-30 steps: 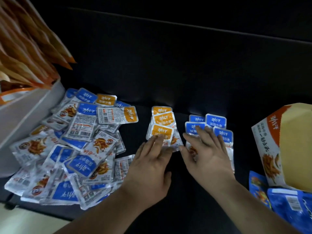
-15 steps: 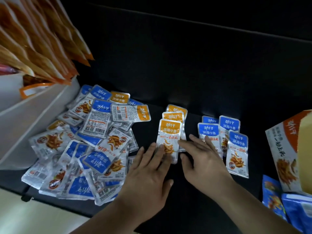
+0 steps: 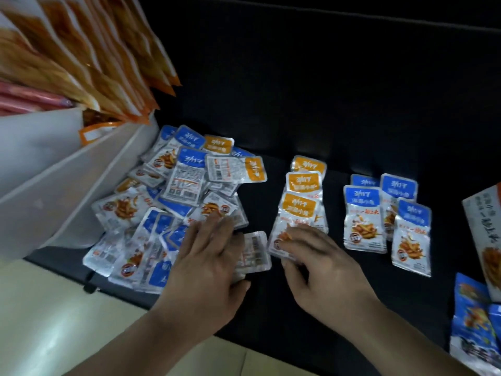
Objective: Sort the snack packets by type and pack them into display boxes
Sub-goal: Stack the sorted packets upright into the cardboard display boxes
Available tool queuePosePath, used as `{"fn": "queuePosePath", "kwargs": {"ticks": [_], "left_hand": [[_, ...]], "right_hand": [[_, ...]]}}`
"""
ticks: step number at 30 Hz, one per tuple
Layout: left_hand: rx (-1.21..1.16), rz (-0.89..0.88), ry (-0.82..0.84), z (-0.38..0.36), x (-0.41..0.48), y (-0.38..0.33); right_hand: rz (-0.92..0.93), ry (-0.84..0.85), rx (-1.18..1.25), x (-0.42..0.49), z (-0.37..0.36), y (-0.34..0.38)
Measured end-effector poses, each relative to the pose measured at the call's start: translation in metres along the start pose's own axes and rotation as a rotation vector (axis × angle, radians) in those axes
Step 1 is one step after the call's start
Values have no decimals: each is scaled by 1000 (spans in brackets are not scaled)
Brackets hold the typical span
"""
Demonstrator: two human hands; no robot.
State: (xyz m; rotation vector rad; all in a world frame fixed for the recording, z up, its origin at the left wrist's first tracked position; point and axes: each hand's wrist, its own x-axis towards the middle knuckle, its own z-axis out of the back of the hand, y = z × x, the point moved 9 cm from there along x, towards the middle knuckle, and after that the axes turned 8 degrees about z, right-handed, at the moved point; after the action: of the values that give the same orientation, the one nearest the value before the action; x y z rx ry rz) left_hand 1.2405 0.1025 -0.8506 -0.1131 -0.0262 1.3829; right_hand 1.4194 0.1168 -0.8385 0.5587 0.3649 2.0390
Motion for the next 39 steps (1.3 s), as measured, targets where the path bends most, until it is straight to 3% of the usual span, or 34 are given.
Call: {"fn": "queuePosePath", "kwargs": {"ticks": [4, 13, 21, 27, 33, 39], "left_hand": [[-25, -22, 17, -7, -2, 18], [47, -87, -153, 0, -2, 22], [-126, -57, -193, 14, -7, 17], [-186, -35, -122, 21, 0, 21], [-290, -32, 55, 29, 5, 16], [-386, 63, -41, 56, 21, 45]], "right_hand": [[15, 84, -170, 3, -18, 3], [-82, 170, -164, 14, -25, -32], [-61, 93, -83, 14, -20, -19], [-70, 161, -88, 18, -19, -24], [-69, 147, -16, 20, -13, -20], [-170, 58, 149, 9, 2, -8]]}}
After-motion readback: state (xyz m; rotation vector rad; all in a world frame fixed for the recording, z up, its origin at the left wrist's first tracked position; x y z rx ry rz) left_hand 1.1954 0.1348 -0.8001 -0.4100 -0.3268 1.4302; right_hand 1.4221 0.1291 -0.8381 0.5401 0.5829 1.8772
